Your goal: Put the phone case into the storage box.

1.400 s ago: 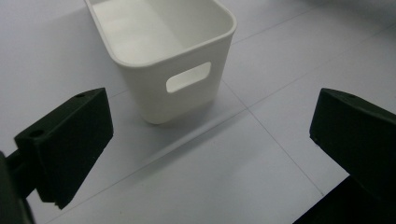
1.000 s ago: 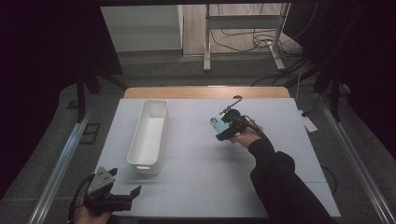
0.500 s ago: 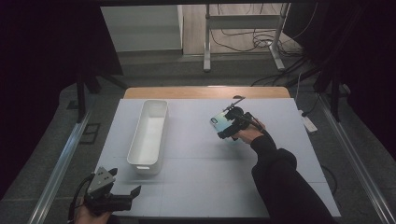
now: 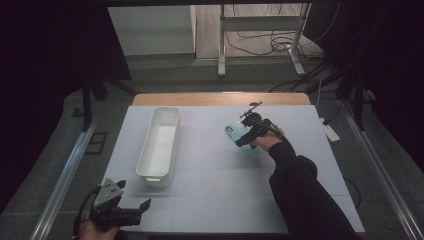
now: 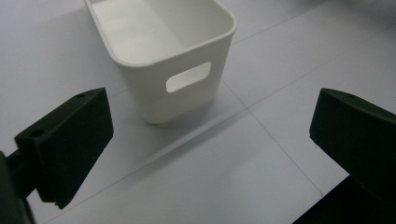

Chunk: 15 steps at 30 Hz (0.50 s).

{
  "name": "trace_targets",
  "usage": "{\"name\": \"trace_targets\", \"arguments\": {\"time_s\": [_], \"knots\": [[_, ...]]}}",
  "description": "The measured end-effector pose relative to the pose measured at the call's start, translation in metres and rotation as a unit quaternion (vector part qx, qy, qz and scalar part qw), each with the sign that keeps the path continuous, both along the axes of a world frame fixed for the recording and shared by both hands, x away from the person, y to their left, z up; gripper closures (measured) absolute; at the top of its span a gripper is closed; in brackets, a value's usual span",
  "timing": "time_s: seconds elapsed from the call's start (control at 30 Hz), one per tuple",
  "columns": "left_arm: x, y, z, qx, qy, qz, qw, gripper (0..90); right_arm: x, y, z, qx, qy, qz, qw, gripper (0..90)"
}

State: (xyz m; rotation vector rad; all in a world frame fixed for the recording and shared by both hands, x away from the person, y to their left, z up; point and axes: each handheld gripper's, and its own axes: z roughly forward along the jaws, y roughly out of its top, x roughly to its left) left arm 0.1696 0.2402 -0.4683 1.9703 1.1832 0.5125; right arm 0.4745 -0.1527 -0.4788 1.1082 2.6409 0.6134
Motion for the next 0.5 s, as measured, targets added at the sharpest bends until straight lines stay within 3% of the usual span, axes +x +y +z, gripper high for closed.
{"name": "trace_targets", "arguments": {"time_s": [0.5], "knots": [[0.0, 0.001, 0.0, -0.003, 0.0, 0.0, 1.0, 0.4, 0.007, 0.0, -0.019, -0.027, 0.019, -0.009, 0.9994, 0.0]]}}
